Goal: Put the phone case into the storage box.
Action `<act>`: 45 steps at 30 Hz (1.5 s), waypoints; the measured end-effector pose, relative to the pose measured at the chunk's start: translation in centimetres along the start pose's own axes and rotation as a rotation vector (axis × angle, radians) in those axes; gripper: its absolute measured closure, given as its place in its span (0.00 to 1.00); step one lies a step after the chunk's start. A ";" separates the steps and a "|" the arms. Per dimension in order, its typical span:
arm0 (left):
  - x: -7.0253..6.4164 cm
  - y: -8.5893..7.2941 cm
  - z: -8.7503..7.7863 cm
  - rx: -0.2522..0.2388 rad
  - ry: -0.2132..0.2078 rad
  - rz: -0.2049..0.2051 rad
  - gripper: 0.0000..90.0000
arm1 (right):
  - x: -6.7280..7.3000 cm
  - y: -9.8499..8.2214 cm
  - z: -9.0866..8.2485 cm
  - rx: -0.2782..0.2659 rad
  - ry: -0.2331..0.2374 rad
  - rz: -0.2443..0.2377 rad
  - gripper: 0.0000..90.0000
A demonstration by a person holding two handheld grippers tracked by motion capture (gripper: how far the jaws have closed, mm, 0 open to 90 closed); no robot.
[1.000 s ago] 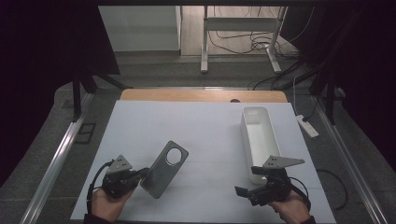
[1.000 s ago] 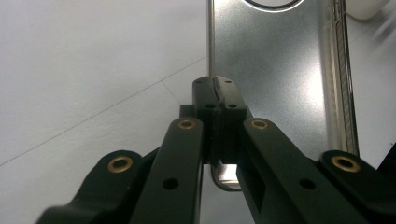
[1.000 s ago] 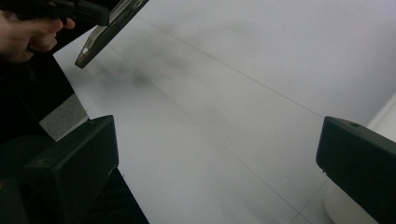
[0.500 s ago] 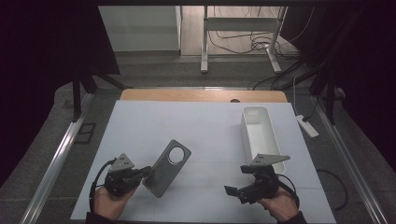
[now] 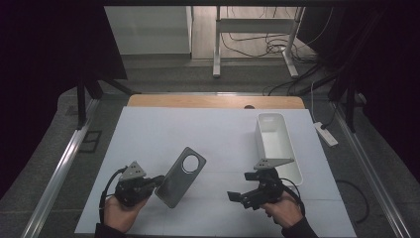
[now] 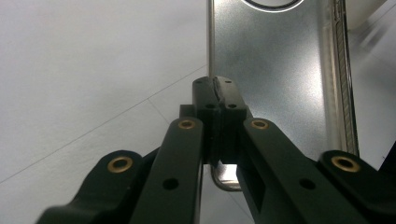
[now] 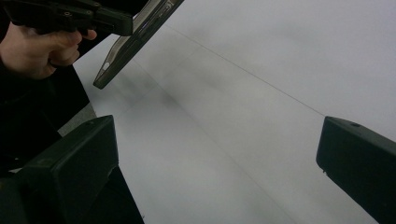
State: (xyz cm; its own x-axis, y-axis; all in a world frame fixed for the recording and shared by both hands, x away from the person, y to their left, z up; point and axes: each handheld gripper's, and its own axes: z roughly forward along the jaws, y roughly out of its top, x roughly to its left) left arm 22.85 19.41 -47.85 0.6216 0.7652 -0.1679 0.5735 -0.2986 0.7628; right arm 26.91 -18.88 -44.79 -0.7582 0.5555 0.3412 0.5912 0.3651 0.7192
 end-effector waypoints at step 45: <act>-2.9 1.7 3.1 -0.048 -0.043 0.050 0.99 | 0.2 2.2 3.6 -0.027 0.093 0.049 0.02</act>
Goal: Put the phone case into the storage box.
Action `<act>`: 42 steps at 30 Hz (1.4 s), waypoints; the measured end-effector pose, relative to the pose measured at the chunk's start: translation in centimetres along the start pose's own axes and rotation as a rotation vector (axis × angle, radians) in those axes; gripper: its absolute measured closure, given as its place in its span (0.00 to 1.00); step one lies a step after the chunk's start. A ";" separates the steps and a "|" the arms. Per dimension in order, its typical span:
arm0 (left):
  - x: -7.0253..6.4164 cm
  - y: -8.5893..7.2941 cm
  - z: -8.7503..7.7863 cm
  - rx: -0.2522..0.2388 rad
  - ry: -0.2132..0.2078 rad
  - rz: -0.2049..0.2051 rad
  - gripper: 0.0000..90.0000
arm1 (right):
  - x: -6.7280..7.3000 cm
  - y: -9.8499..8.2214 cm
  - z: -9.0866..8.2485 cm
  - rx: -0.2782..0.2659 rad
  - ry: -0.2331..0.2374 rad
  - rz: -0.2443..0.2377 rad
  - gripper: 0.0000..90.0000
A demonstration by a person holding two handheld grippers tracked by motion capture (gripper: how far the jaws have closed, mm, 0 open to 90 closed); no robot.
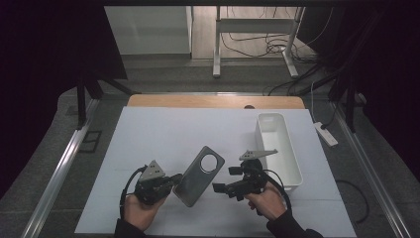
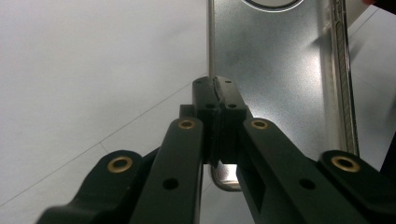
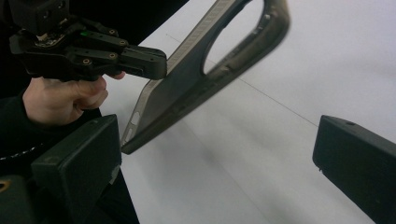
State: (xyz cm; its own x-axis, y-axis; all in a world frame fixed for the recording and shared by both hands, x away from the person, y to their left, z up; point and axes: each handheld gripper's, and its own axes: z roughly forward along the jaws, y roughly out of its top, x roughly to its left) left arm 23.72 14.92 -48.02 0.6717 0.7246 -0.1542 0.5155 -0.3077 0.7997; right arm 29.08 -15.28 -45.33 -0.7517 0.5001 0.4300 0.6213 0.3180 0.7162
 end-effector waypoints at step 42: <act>-1.6 0.2 0.3 -0.024 -0.013 0.037 0.99 | 0.6 0.8 3.3 0.068 0.094 0.134 0.70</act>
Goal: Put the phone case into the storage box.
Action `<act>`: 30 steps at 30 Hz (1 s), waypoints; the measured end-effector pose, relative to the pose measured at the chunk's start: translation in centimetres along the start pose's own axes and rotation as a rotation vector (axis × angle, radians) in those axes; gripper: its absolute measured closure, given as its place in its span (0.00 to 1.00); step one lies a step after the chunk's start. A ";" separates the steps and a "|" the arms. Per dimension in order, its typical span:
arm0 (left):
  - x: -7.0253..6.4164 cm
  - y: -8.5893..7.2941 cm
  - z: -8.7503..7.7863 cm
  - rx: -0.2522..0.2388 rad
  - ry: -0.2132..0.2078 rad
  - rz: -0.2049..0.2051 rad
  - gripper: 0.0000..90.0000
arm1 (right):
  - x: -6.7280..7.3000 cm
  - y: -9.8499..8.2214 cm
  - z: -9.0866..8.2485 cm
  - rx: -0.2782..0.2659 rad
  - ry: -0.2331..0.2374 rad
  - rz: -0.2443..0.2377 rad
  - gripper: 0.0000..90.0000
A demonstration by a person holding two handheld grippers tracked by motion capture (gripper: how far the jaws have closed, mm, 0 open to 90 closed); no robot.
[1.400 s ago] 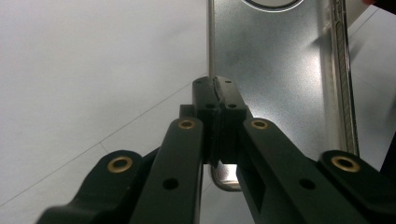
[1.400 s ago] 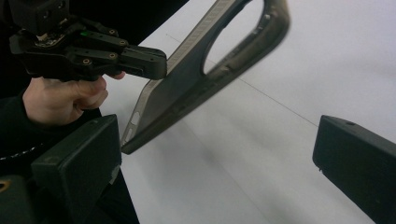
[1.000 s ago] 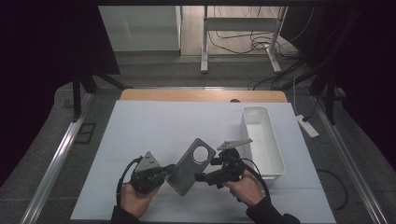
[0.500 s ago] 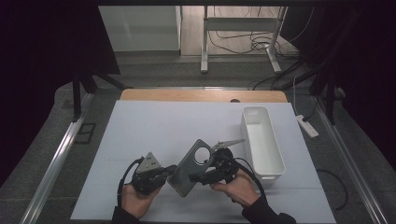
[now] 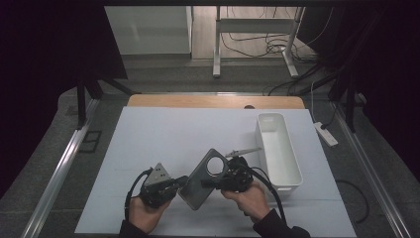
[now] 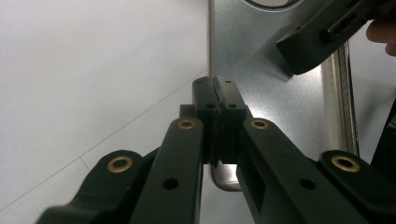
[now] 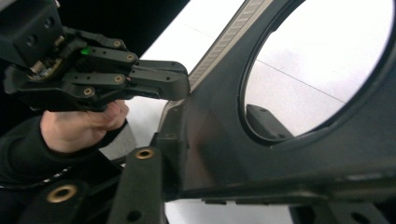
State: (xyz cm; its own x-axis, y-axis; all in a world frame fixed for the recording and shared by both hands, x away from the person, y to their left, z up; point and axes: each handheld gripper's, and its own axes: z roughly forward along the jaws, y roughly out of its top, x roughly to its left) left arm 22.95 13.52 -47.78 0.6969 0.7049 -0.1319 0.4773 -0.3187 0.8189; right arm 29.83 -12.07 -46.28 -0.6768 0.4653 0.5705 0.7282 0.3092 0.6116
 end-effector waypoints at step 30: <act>1.5 -0.6 -0.2 0.000 -0.104 -0.024 0.51 | -0.8 -0.4 -0.1 -0.003 0.065 0.076 0.95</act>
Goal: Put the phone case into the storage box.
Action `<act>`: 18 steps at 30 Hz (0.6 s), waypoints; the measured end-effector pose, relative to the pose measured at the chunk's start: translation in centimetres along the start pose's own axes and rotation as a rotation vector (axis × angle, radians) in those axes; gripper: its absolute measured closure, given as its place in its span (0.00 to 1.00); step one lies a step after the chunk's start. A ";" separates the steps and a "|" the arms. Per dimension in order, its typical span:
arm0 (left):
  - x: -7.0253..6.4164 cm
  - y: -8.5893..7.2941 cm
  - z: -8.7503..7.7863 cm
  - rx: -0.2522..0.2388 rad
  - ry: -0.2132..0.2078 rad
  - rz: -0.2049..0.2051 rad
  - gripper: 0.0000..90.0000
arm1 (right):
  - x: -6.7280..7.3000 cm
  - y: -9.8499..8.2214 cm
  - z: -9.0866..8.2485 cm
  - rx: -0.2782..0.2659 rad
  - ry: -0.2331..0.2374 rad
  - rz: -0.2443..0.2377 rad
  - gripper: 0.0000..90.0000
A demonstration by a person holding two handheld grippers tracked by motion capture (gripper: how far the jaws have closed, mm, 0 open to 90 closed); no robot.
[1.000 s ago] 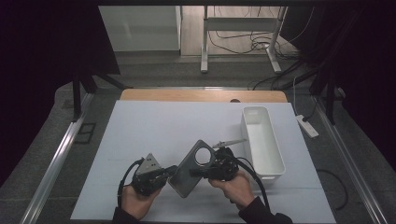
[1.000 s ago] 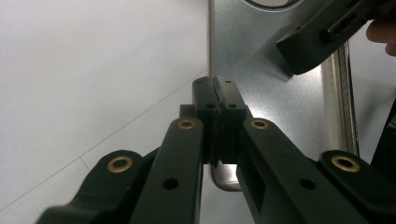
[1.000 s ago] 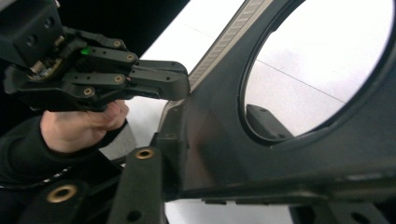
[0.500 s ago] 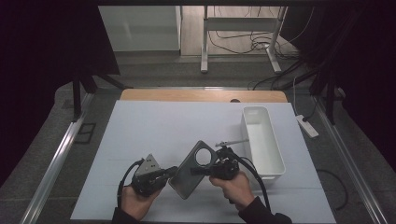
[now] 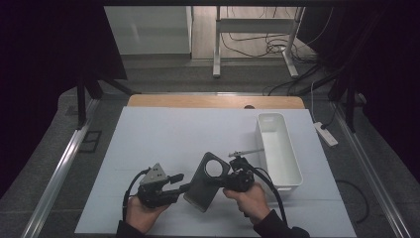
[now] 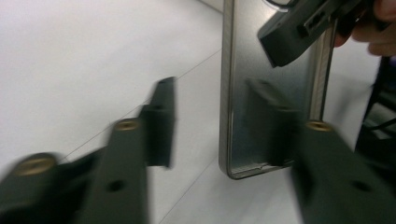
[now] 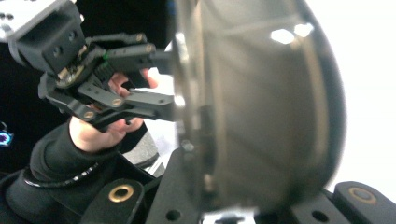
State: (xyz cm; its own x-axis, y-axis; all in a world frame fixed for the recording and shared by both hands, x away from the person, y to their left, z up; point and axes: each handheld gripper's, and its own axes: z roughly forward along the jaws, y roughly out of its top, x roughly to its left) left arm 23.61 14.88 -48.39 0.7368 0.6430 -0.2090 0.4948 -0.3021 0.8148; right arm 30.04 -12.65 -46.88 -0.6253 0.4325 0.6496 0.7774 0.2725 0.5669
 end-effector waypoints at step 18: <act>1.6 -0.6 0.2 0.089 -0.145 -0.058 0.02 | 0.8 0.0 -0.7 0.025 -0.079 -0.166 0.95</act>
State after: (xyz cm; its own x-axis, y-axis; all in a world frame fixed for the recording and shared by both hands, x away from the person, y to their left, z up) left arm 24.58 15.91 -49.33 0.7617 0.5546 -0.3350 0.5722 -0.3332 0.7493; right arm 29.49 -12.95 -45.98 -0.7387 0.4458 0.5056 0.6660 0.3669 0.6495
